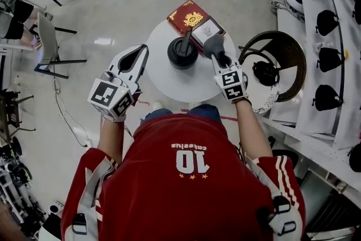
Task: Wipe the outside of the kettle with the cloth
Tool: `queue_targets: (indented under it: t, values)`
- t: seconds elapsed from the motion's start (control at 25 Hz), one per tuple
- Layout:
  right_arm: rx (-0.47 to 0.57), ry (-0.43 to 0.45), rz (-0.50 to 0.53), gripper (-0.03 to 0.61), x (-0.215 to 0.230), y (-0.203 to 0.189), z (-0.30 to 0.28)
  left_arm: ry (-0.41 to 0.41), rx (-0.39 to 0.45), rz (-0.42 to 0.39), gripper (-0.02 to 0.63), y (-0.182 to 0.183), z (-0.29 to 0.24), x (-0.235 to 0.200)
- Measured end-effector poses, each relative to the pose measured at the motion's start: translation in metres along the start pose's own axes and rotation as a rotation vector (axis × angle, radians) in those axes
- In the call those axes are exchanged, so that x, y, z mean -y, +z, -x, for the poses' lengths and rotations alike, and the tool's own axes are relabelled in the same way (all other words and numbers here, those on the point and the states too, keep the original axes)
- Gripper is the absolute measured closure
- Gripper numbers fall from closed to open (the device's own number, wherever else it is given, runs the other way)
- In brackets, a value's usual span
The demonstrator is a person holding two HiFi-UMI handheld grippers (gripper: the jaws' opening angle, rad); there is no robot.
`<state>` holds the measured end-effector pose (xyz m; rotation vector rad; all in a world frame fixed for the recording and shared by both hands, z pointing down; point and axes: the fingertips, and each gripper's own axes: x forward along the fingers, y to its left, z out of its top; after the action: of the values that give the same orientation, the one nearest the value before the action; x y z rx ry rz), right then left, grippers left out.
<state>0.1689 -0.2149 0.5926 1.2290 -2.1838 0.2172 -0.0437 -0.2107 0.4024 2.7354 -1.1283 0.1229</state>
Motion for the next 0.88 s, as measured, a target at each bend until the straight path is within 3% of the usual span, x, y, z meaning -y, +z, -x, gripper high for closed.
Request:
queue_targets:
  t: [0.48, 0.88]
  values:
    - [-0.095, 0.263, 0.303, 0.534, -0.022, -0.06, -0.054, 0.161, -0.019, 0.009, 0.608, -0.01, -0.007, 0.008]
    - [-0.159, 0.406, 0.372, 0.534, -0.038, -0.083, -0.088, 0.296, -0.015, 0.03, 0.609, -0.02, 0.017, 0.005]
